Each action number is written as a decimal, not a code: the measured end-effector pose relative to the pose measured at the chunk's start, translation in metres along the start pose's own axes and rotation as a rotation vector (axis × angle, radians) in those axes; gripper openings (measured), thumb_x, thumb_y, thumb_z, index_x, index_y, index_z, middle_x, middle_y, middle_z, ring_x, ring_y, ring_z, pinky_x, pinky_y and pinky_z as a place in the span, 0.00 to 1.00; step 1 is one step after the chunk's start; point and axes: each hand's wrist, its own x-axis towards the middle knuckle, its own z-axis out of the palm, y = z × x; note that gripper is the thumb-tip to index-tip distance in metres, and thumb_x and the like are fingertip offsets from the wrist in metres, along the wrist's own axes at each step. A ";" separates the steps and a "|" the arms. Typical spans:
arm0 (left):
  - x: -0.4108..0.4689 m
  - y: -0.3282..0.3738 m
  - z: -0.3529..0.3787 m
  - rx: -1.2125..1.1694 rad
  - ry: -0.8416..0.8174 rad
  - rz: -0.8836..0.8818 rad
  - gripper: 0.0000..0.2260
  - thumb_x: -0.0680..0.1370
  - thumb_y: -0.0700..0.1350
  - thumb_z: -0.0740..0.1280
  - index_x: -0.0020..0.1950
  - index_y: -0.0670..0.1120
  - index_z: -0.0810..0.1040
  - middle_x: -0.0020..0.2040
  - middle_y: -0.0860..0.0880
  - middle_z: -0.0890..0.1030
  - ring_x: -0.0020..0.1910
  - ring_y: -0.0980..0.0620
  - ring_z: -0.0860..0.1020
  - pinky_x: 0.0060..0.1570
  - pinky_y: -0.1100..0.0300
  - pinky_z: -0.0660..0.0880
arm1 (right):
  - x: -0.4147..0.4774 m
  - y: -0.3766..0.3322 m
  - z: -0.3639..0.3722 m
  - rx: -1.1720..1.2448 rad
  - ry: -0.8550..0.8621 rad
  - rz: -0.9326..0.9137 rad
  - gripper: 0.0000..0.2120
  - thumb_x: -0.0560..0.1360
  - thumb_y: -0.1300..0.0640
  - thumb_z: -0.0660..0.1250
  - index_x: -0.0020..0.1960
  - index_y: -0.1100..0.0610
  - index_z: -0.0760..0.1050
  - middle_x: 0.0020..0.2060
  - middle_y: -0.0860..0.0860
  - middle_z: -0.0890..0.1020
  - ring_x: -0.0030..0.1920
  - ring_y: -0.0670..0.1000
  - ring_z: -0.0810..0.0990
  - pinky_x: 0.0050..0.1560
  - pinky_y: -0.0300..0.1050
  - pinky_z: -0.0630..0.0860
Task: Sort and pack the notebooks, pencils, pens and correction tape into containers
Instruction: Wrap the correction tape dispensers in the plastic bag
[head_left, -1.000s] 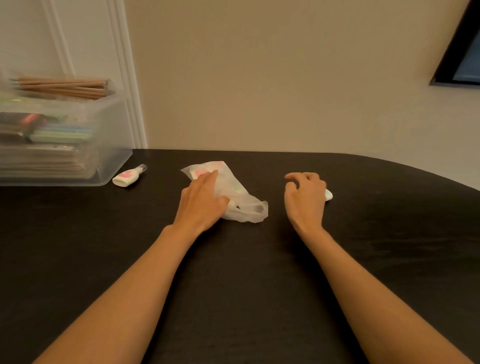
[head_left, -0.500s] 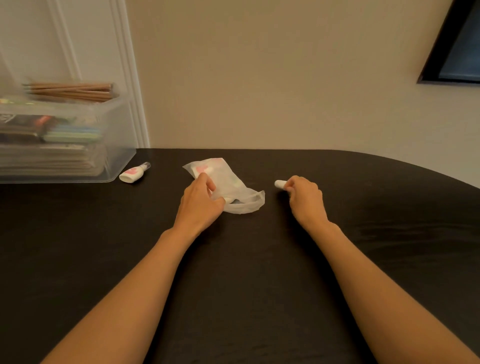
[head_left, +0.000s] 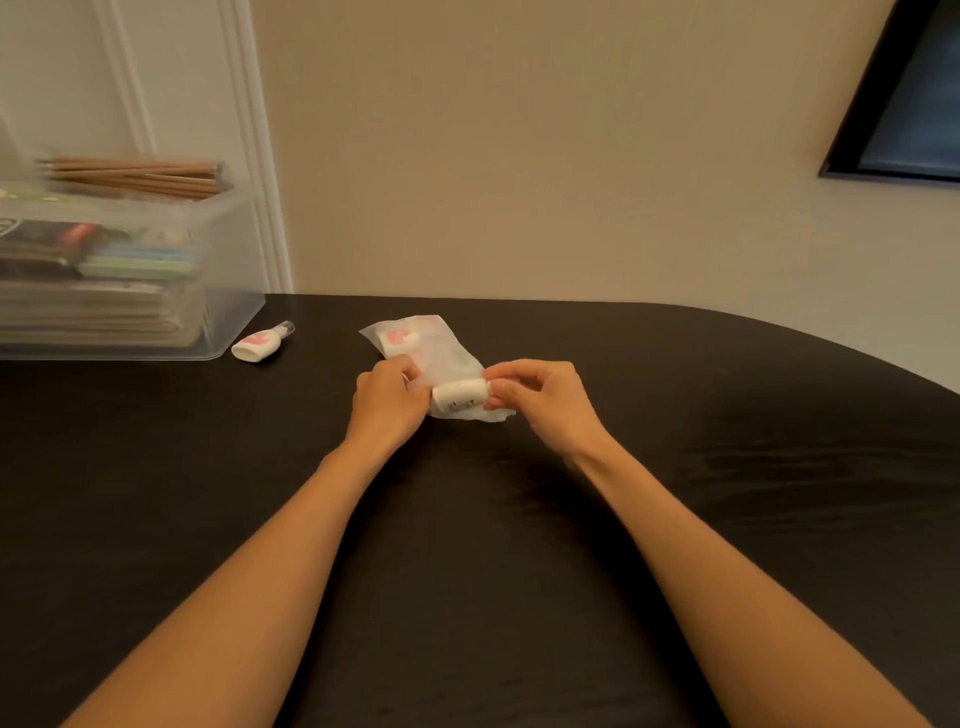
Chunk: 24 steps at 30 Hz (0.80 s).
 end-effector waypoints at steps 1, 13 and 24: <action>0.000 0.001 -0.001 -0.008 -0.012 -0.011 0.04 0.77 0.42 0.61 0.43 0.45 0.73 0.47 0.43 0.76 0.48 0.44 0.76 0.43 0.53 0.73 | 0.000 0.000 0.002 -0.004 0.047 -0.014 0.08 0.76 0.62 0.65 0.53 0.57 0.80 0.46 0.51 0.82 0.47 0.47 0.81 0.56 0.43 0.77; 0.005 0.007 0.000 -0.019 0.116 -0.047 0.10 0.78 0.43 0.59 0.41 0.39 0.73 0.43 0.38 0.78 0.46 0.40 0.77 0.42 0.49 0.73 | 0.001 -0.002 0.006 -0.295 0.015 -0.151 0.11 0.76 0.60 0.66 0.57 0.59 0.78 0.49 0.53 0.82 0.46 0.46 0.79 0.46 0.32 0.73; -0.013 0.020 0.005 0.110 0.219 0.406 0.07 0.79 0.40 0.58 0.42 0.40 0.71 0.40 0.46 0.73 0.38 0.45 0.74 0.37 0.49 0.73 | 0.009 -0.010 0.032 -0.407 0.181 -0.248 0.05 0.77 0.59 0.65 0.44 0.56 0.70 0.39 0.48 0.75 0.36 0.42 0.71 0.36 0.30 0.68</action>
